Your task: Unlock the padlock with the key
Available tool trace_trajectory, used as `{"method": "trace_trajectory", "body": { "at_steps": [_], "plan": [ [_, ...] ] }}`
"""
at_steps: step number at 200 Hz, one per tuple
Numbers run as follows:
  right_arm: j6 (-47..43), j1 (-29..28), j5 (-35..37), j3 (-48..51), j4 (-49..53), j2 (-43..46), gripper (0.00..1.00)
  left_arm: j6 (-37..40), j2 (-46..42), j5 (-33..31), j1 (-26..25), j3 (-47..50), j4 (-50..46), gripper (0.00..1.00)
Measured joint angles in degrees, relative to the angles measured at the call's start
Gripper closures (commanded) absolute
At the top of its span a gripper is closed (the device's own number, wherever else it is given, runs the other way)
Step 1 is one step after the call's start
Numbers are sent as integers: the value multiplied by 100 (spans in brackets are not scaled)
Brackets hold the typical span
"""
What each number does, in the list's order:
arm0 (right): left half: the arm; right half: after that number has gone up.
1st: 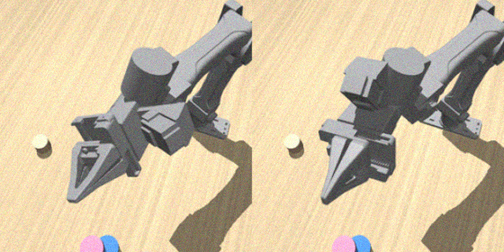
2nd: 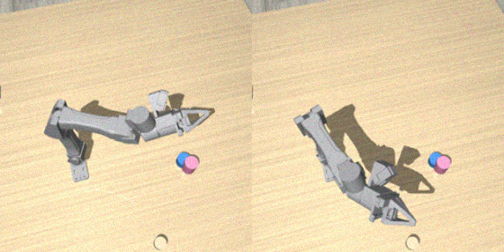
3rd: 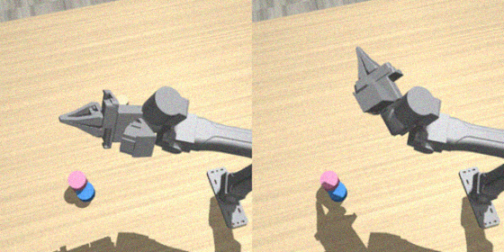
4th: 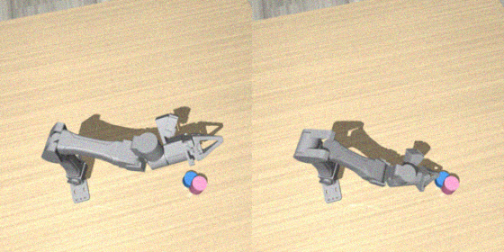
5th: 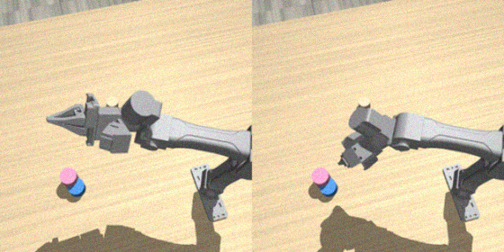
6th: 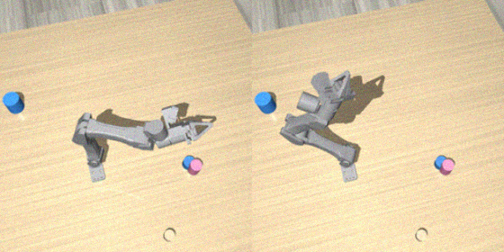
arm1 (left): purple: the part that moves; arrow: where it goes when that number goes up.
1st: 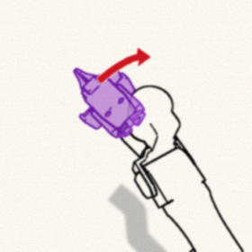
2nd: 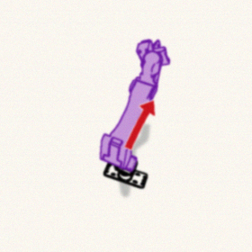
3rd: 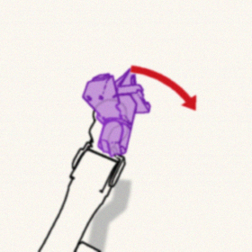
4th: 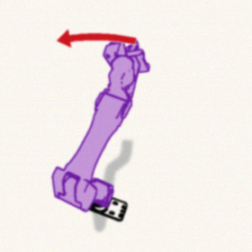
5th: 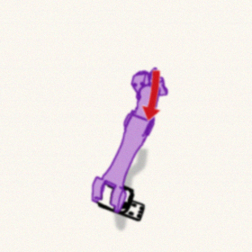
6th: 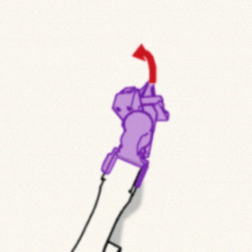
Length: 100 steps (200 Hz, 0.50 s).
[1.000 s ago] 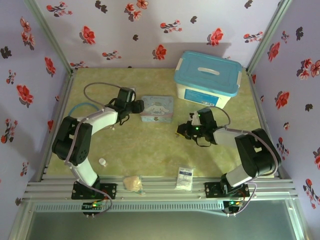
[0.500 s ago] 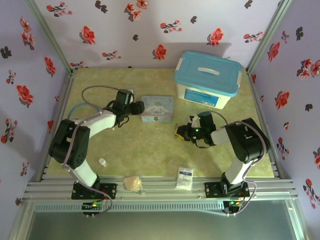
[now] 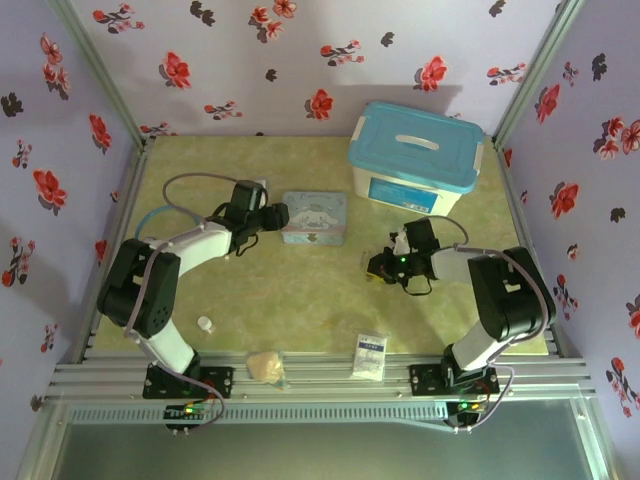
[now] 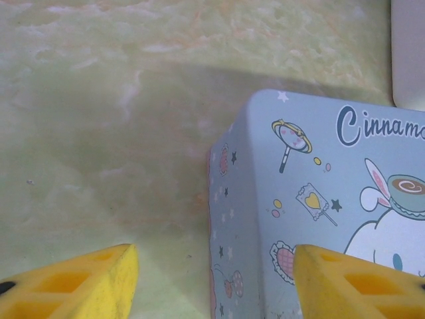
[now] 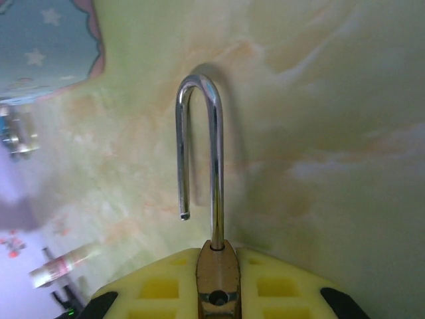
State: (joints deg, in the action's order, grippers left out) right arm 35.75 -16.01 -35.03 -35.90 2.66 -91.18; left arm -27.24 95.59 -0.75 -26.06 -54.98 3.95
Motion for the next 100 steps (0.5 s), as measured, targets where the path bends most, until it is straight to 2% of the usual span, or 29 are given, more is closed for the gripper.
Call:
{"method": "trace_trajectory", "body": {
  "at_steps": [7,31,73,85,100],
  "plan": [
    [-149,-13,205,-107,289,48,70,0,-37,0,0,0,-4,34],
    [-527,-39,610,-442,1008,72,70,2,-225,0,7,0,-11,33],
    [-763,-81,957,-575,1362,118,65,28,-612,2,28,-2,-179,30],
    [-800,-83,1123,-599,1475,186,61,44,-769,24,76,-2,-304,28],
    [-861,-83,1541,-614,1646,380,49,68,-1036,46,205,0,-498,23]
  ]
}}
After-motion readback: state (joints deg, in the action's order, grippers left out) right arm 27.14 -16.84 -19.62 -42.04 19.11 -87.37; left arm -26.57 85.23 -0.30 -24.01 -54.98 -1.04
